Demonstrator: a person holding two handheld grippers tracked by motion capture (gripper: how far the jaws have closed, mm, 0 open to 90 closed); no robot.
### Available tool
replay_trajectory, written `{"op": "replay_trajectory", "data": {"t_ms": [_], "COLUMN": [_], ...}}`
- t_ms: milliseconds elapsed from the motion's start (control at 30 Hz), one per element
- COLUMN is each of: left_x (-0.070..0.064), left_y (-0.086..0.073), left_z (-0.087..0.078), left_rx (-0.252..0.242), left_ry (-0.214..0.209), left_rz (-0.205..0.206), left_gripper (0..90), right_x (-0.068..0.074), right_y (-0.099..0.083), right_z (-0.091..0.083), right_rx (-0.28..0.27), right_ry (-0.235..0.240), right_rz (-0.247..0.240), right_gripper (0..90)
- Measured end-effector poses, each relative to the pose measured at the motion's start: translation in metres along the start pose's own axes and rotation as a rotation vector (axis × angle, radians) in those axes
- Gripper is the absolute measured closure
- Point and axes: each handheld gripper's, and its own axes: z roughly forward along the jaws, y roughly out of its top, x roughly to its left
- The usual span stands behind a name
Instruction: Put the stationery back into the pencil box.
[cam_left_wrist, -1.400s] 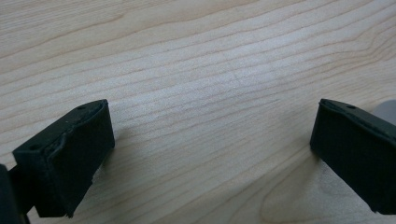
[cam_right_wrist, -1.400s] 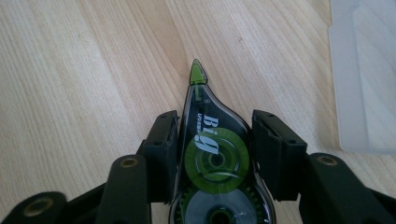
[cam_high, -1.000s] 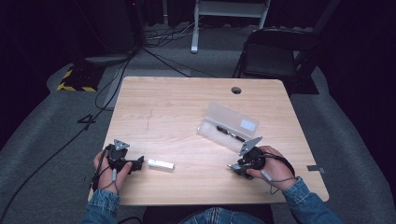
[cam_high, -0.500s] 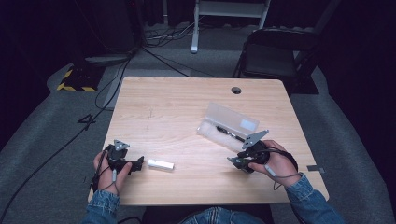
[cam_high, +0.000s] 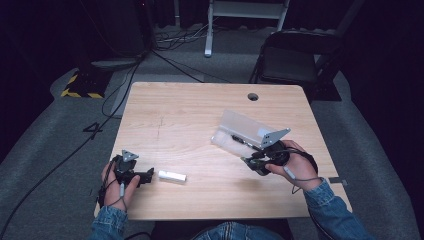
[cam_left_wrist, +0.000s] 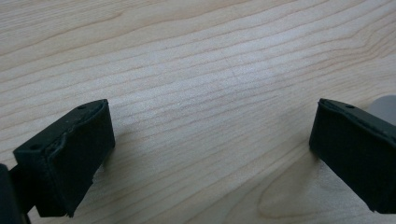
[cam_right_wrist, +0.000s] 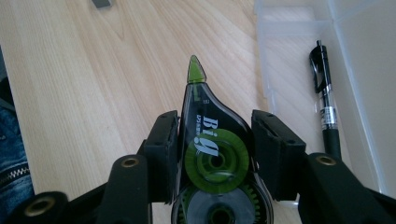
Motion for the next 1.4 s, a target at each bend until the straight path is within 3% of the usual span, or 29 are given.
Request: {"op": "replay_trajectory", "data": {"t_ms": [300, 867, 1400], "left_x": [0.0, 0.0, 0.0], "left_y": [0.0, 0.0, 0.0], "left_z": [0.0, 0.0, 0.0], "left_rx": [0.002, 0.002, 0.002], "left_ry": [-0.002, 0.0, 0.0], "left_rz": [-0.001, 0.002, 0.001], "left_gripper": [0.3, 0.3, 0.3], "right_x": [-0.015, -0.055, -0.071], "right_y": [0.008, 0.001, -0.008], "right_z": [0.004, 0.031, 0.049], "right_rx": [-0.027, -0.021, -0.013], "right_ry": [-0.01, -0.002, 0.032], "right_rz": [0.009, 0.105, 0.163], "right_gripper": [53.9, 53.9, 53.8]}}
